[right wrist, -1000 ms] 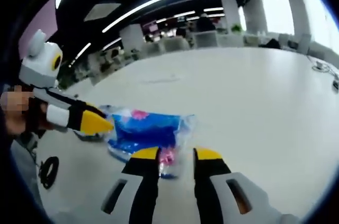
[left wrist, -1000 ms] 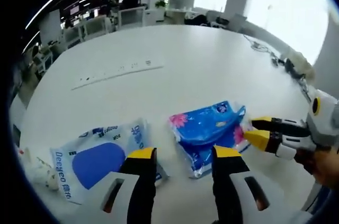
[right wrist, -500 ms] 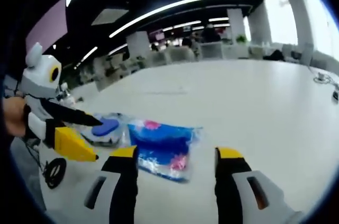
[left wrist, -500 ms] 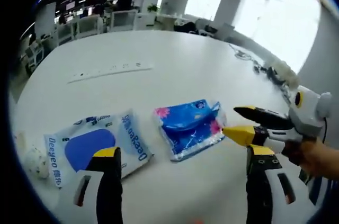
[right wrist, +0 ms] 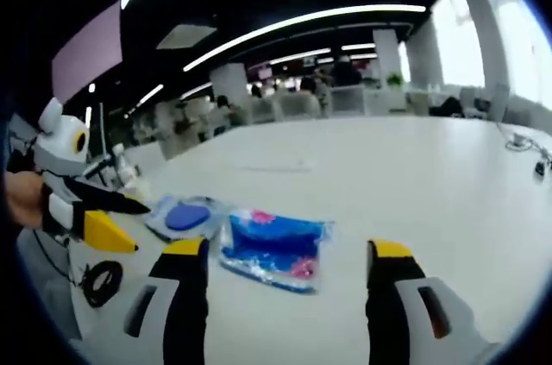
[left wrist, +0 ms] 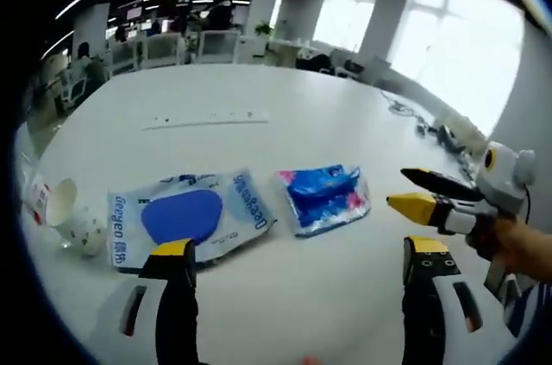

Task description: Arrange the tabletop items into an orderly group along one side of the table until the central work area is clear of visible clutter.

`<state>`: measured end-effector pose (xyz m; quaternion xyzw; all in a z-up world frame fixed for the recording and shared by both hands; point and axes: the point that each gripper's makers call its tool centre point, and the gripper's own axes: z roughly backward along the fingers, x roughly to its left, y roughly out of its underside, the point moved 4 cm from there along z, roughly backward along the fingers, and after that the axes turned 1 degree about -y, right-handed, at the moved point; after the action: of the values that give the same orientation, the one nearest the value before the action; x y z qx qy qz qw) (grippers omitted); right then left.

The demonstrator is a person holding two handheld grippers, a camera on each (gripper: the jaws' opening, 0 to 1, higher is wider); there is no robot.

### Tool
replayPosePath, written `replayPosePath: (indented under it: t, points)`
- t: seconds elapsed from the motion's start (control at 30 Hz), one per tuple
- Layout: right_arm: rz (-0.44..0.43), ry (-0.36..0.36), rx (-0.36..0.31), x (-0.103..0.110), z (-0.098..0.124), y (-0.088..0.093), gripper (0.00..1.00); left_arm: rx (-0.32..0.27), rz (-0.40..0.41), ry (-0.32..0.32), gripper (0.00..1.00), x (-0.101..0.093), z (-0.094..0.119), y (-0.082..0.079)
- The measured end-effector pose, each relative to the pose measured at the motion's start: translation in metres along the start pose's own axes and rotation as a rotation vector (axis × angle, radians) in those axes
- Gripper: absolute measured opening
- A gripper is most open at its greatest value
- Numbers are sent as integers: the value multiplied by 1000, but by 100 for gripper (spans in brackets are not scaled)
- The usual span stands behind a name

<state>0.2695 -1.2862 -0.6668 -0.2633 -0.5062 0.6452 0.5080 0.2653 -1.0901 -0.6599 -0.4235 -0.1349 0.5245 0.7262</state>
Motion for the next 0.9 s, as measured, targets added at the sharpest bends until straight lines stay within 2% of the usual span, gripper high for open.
replayPosePath:
  t: [0.17, 0.5, 0.8, 0.9]
  points:
    - [21, 22, -25, 9, 15, -17, 72, 7, -18, 5, 100, 10, 20, 1]
    - [32, 39, -55, 40, 32, -40, 71, -72, -52, -2, 100, 33, 68, -22]
    - [30, 59, -47, 60, 46, -41, 71, -60, -18, -26, 100, 68, 97, -4]
    - [49, 60, -29, 64, 48, -42, 70, -70, -9, -40, 100, 81, 106, -6]
